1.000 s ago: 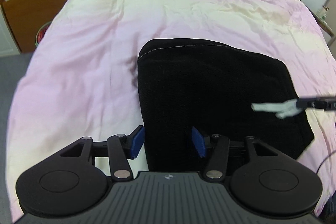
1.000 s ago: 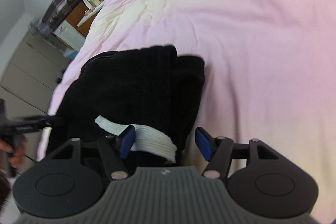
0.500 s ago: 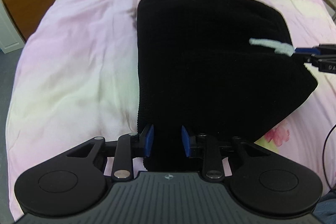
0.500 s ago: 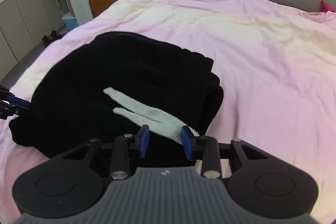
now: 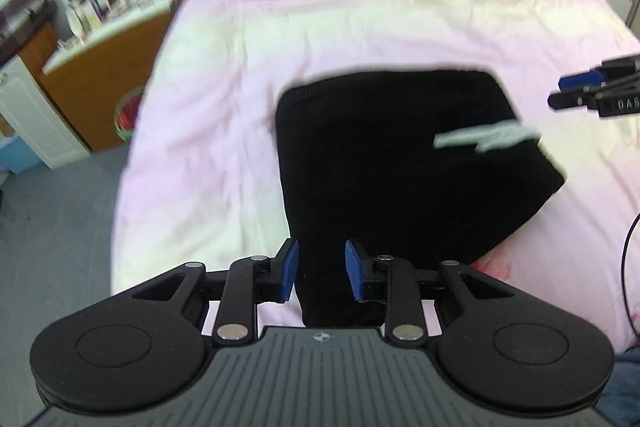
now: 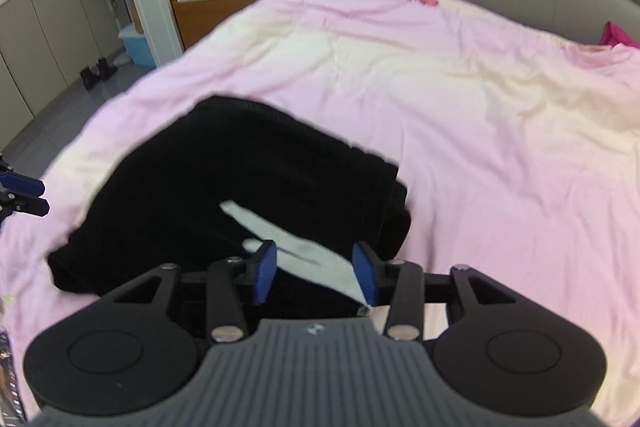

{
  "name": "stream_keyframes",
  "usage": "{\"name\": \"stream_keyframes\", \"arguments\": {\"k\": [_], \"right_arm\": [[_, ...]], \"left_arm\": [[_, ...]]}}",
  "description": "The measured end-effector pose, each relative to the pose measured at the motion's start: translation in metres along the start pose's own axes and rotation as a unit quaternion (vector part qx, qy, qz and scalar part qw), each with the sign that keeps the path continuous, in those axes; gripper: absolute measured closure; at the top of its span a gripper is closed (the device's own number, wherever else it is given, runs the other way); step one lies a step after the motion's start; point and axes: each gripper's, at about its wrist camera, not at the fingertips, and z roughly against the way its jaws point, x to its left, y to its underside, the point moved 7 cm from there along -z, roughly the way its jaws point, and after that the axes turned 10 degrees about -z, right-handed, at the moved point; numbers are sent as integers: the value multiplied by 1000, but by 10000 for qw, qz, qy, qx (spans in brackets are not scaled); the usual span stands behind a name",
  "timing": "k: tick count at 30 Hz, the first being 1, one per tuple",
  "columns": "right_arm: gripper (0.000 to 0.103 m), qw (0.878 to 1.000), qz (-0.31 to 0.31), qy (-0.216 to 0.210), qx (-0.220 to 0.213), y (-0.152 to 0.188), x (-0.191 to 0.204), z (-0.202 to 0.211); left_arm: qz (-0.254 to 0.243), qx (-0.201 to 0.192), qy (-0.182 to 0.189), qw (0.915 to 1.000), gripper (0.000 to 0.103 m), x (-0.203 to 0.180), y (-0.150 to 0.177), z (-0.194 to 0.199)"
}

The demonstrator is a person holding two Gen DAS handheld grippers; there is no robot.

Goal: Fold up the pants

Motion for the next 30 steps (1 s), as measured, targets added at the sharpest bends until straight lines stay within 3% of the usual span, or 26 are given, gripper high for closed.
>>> {"name": "stream_keyframes", "arguments": {"k": [2,4,7,9,12,16,20,24,30], "right_arm": [[40,9997,-41,-4,-228,-12,6,34],[36,9987,-53,-18,-512,-20,13,72],[22,9953,50,25,-966,-23,24,132],[6,9906,135,157,-1354,-15,31,173],[5,9808,305,259,-1907,5,43,228],[5,9739,126,260,-2253,47,46,286],[5,9667,-112,359,-2531,93,43,329],[5,9626,-191,496,-2656,140,42,355],[5,9549,-113,625,-2900,192,41,366]], "left_arm": [[152,-319,-172,9992,66,-4,-10,39],[299,-735,-316,9963,63,-13,-20,81],[536,-1345,-754,9866,37,-33,-29,141],[598,-1749,-1098,9766,22,-52,-32,174],[771,-2192,-1554,9601,10,-89,-25,215],[982,-2488,-1946,9437,7,-132,-11,249],[1017,-2504,-2222,9368,4,-163,2,266],[919,-2439,-2200,9400,0,-191,14,264],[1011,-1985,-1655,9607,0,-227,33,225]]}}
